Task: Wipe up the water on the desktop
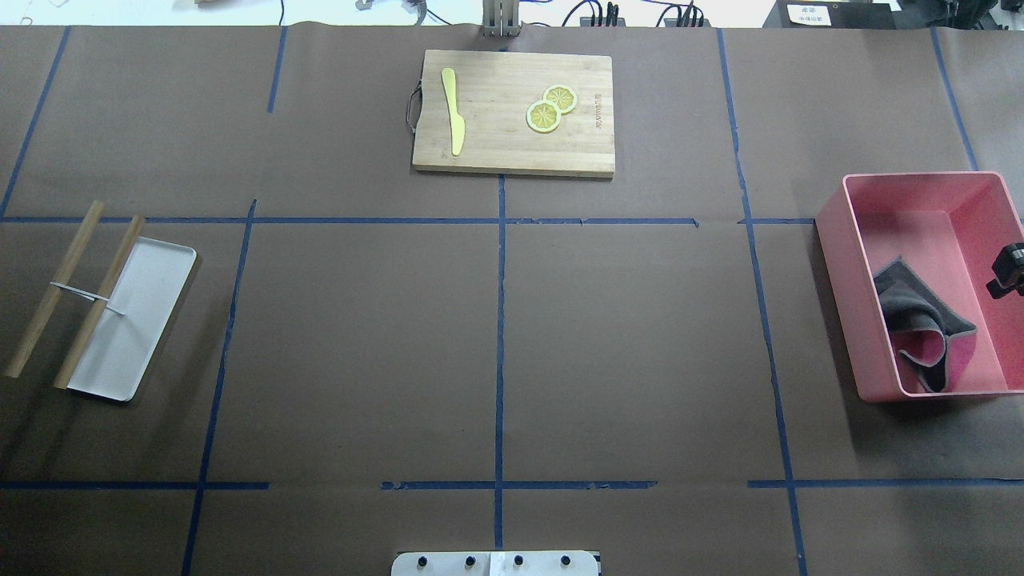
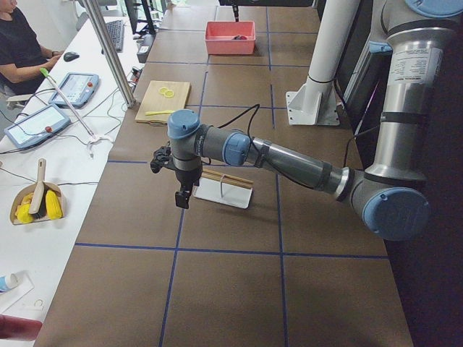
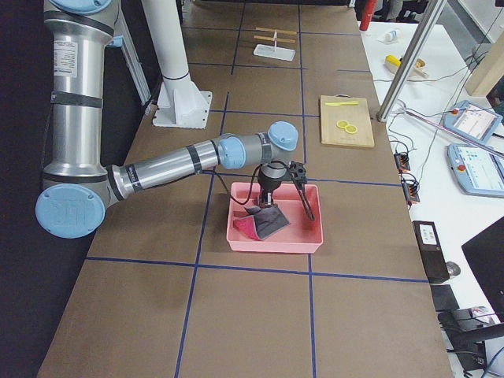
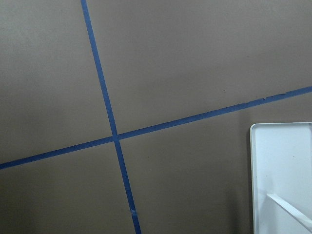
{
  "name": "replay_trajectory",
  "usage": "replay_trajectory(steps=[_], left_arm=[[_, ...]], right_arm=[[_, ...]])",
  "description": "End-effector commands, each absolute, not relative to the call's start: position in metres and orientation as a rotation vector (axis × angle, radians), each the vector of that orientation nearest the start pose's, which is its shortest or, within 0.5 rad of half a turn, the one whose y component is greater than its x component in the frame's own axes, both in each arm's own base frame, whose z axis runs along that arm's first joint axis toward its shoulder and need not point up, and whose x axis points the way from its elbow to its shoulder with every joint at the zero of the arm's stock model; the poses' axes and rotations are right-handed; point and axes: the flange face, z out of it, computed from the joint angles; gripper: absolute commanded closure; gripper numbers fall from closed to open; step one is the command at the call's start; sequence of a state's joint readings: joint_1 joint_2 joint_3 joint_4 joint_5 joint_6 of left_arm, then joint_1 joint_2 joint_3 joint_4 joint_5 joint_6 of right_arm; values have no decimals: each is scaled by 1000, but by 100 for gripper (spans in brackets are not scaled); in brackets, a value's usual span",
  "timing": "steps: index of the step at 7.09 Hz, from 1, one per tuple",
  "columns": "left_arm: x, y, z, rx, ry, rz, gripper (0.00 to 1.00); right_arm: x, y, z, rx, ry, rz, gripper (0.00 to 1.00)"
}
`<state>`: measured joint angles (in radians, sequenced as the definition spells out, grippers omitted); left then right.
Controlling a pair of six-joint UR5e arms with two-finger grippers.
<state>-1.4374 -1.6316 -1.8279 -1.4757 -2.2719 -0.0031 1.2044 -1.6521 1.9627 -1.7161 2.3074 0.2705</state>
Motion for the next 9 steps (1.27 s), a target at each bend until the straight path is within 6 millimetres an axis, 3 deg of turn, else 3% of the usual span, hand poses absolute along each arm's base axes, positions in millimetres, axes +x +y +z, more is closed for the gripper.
replay_trajectory(steps=[1, 2, 3, 4, 5, 7, 8, 9], left_arm=[[-1, -514, 533, 135, 710, 197, 0], [0, -518, 556, 106, 710, 192, 0], [-1, -519, 559, 107, 711, 191, 0], [-10, -518, 562, 117, 721, 212, 0], [-30, -517, 578, 124, 730, 239, 0], [-42, -509, 575, 41, 839, 178, 0], [-56, -503, 584, 7, 843, 169, 0], [-62, -495, 585, -19, 844, 157, 0]], right_arm=[[-84, -451, 509, -40, -758, -138, 0], [-51, -453, 514, -18, -756, -86, 0], [-19, -452, 530, 23, -753, -133, 0], [9, -445, 550, 22, -746, -143, 0], [32, -438, 565, 33, -743, -173, 0], [62, -423, 594, 33, -749, -169, 0], [72, -423, 613, 18, -750, -158, 0], [72, -428, 616, 11, -749, -151, 0]])
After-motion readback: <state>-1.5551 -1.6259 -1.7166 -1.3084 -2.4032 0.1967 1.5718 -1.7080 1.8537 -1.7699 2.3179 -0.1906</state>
